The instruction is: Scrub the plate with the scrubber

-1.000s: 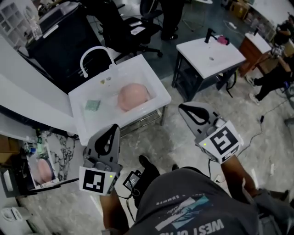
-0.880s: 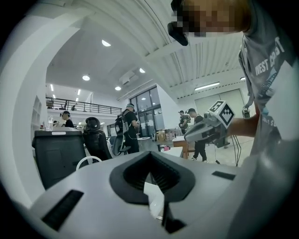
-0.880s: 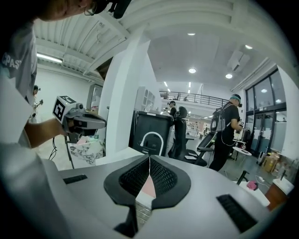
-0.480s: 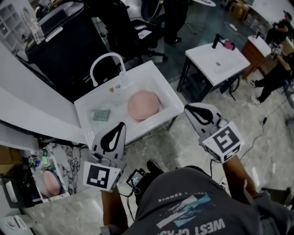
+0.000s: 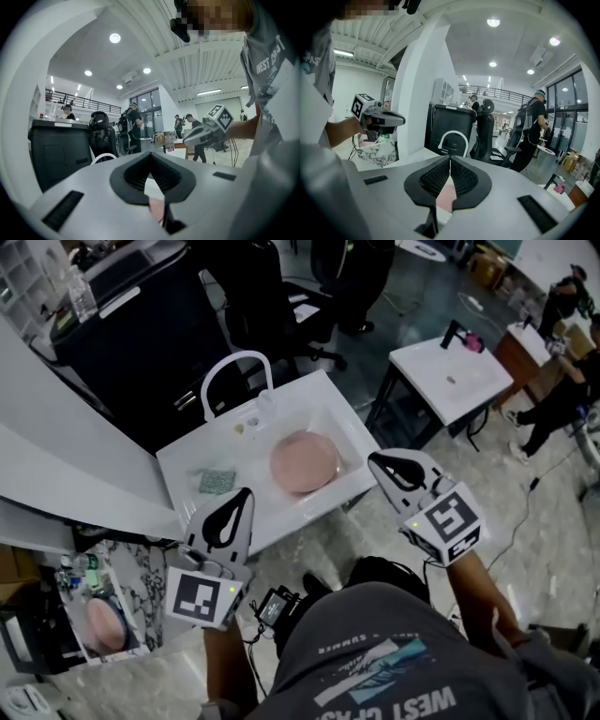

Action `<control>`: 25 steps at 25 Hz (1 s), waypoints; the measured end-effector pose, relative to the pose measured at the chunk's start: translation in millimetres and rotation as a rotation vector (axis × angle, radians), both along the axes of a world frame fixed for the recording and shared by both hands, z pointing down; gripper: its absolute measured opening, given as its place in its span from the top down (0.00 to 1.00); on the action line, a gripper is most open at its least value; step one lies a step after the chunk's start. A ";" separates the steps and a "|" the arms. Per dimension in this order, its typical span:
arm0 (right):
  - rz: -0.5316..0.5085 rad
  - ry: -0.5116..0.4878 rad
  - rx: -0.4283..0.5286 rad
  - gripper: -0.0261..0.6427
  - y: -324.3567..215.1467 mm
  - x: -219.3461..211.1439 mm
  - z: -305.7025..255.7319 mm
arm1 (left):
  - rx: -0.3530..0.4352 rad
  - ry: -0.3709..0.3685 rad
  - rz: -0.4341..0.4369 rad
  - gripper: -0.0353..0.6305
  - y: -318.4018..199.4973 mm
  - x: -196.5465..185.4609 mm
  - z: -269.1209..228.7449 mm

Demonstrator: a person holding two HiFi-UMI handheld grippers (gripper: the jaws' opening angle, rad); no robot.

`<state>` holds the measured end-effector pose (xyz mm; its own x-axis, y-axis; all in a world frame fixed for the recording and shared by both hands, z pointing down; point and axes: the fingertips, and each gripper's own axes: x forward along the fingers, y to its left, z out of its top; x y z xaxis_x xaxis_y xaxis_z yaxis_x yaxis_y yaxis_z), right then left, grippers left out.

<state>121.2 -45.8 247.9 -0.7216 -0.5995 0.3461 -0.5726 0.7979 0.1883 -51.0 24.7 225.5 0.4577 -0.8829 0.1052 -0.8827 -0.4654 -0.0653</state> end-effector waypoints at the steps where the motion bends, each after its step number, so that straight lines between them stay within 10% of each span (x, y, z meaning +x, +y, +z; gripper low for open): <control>1: -0.003 0.002 -0.004 0.92 -2.3 -4.6 2.3 | -0.004 0.001 -0.006 0.94 -1.2 -4.9 2.0; 25: -0.119 0.149 -0.164 0.91 -128.1 -81.4 103.0 | -0.096 0.028 -0.192 0.94 -67.0 -79.1 49.6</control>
<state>39.8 -173.9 350.8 -0.7176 -0.4400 0.5399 -0.4481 0.8851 0.1257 -130.1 -42.3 275.1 0.2857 -0.9408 0.1825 -0.9567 -0.2910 -0.0027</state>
